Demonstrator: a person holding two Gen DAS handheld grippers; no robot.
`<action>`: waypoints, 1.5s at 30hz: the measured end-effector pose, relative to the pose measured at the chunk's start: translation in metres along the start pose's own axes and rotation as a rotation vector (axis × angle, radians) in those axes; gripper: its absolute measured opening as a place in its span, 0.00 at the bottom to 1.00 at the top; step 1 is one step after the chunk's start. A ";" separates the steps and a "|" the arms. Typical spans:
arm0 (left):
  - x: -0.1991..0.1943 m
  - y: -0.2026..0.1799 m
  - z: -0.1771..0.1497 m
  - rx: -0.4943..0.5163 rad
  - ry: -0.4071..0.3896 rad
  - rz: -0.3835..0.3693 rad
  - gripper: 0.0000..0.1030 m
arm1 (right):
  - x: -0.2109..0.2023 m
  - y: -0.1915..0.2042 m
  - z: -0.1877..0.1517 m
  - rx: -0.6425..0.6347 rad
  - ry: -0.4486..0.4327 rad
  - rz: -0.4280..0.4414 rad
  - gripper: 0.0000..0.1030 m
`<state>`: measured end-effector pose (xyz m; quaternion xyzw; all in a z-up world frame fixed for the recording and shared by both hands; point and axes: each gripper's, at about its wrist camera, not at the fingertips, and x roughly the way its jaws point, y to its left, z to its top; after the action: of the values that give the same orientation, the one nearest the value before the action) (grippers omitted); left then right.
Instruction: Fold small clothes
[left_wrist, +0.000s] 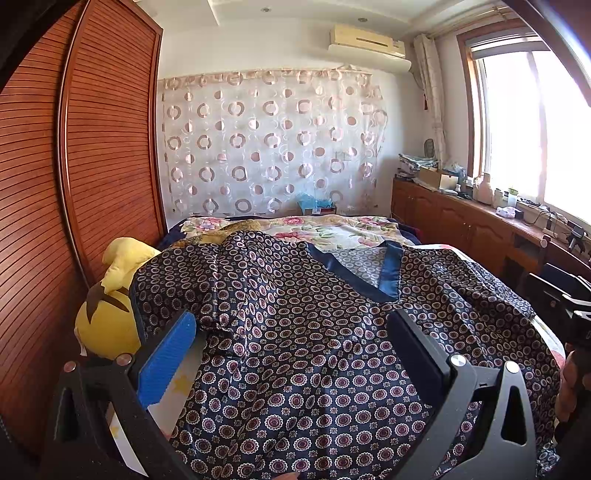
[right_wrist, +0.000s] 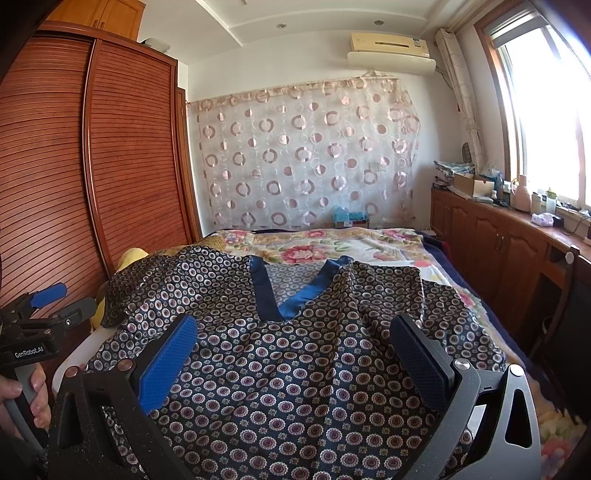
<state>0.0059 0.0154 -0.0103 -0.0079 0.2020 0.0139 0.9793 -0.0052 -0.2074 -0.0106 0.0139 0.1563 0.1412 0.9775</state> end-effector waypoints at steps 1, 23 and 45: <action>-0.004 -0.008 0.003 0.001 0.004 -0.002 1.00 | 0.000 0.000 0.000 0.001 0.000 0.001 1.00; -0.002 -0.006 0.009 0.008 -0.005 0.004 1.00 | -0.002 -0.001 -0.002 0.003 -0.001 0.001 1.00; 0.003 -0.002 0.010 0.011 -0.009 0.004 1.00 | -0.003 -0.002 -0.001 0.002 -0.002 0.000 1.00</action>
<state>0.0133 0.0134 -0.0022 -0.0021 0.1977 0.0147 0.9802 -0.0075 -0.2096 -0.0110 0.0153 0.1552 0.1409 0.9777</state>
